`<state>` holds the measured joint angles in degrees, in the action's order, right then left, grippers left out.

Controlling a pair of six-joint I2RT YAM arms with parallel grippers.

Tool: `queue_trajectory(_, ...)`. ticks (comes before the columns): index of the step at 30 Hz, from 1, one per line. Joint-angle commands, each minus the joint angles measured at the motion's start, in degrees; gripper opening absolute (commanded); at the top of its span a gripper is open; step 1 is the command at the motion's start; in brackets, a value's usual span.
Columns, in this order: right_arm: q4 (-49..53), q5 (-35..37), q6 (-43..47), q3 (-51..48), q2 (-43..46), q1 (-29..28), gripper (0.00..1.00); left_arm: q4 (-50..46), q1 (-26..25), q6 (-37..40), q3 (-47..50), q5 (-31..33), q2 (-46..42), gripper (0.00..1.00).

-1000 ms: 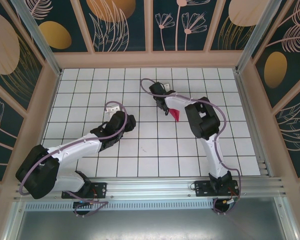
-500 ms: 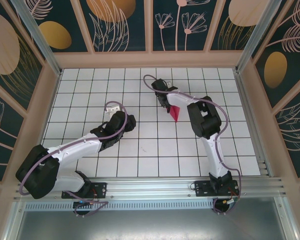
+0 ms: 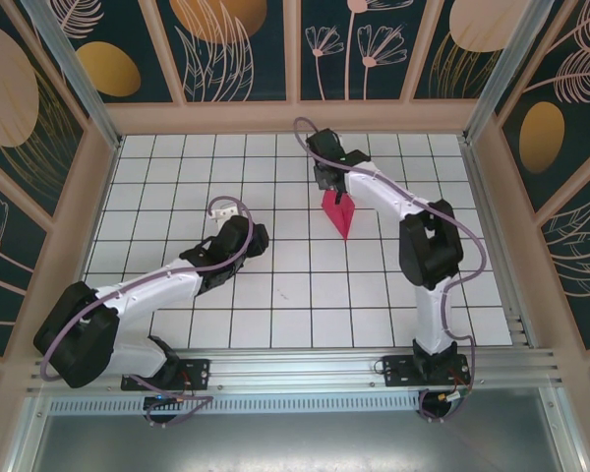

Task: Fold a paper plane with a square sheet of paper (pick it up from the middle)
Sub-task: Reset both arms

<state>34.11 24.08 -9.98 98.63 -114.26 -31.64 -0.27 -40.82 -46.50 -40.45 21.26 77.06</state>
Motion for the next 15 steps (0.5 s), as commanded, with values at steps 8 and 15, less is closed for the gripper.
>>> queue_trajectory(8,-24.2,7.3,-1.5,-33.0,34.6,10.8,0.55,-2.9,9.6,6.4,3.1,7.3,-9.1,0.71)
queue_trajectory(15,-50.7,-7.1,1.5,-61.9,44.4,29.3,0.85,6.7,17.4,21.6,11.8,19.5,-19.7,0.91)
